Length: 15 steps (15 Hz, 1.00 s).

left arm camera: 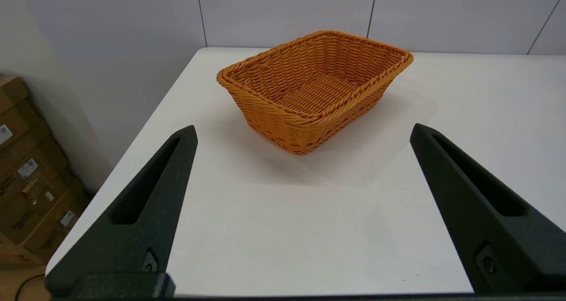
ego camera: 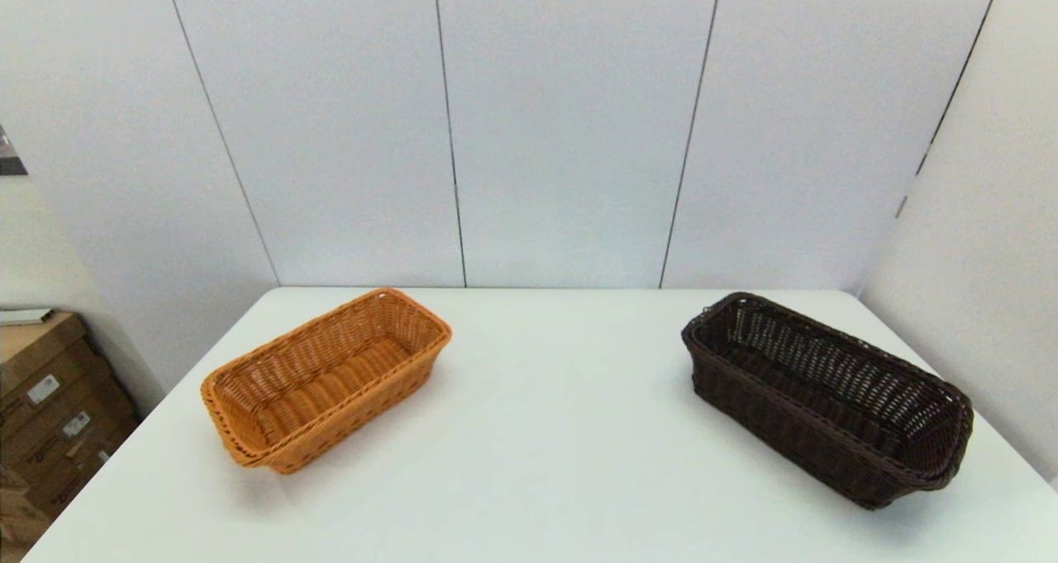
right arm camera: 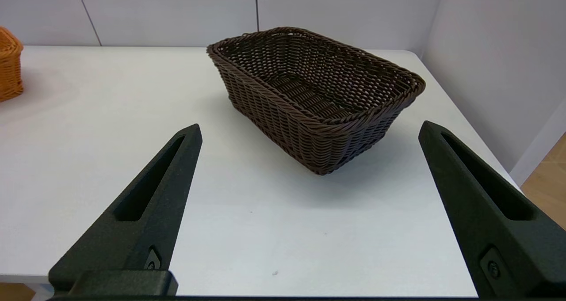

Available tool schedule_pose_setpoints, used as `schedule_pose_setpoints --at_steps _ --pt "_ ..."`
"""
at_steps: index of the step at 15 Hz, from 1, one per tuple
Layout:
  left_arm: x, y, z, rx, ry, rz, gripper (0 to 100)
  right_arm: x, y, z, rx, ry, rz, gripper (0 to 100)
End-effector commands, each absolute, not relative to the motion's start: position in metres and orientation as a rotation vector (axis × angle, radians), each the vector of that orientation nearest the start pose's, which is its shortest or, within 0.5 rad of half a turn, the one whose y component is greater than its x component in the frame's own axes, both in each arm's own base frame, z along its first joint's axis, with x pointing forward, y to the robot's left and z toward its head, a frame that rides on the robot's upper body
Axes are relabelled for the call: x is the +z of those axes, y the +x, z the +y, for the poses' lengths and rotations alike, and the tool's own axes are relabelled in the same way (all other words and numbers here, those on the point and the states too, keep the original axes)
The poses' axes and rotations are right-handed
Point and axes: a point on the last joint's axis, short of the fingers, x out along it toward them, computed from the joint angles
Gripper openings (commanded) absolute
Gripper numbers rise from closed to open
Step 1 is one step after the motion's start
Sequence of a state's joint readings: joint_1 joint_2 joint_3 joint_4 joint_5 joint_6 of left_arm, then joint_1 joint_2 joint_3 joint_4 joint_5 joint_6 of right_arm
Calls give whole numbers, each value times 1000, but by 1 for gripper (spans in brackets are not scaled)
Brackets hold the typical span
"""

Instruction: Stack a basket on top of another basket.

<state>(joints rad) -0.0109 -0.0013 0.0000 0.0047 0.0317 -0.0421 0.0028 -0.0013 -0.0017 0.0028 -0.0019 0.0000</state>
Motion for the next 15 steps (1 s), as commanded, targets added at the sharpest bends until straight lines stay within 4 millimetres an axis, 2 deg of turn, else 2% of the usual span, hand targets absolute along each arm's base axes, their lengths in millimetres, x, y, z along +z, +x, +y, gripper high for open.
schedule_pose_setpoints --at_steps 1,12,15 --pt "75 -23 1 22 -41 3 100 76 -23 0 2 0 0 100" --pt "75 -23 1 18 -29 3 100 76 -23 0 2 0 0 100" --pt "81 -25 1 12 -12 -5 100 76 -23 0 2 0 2 100"
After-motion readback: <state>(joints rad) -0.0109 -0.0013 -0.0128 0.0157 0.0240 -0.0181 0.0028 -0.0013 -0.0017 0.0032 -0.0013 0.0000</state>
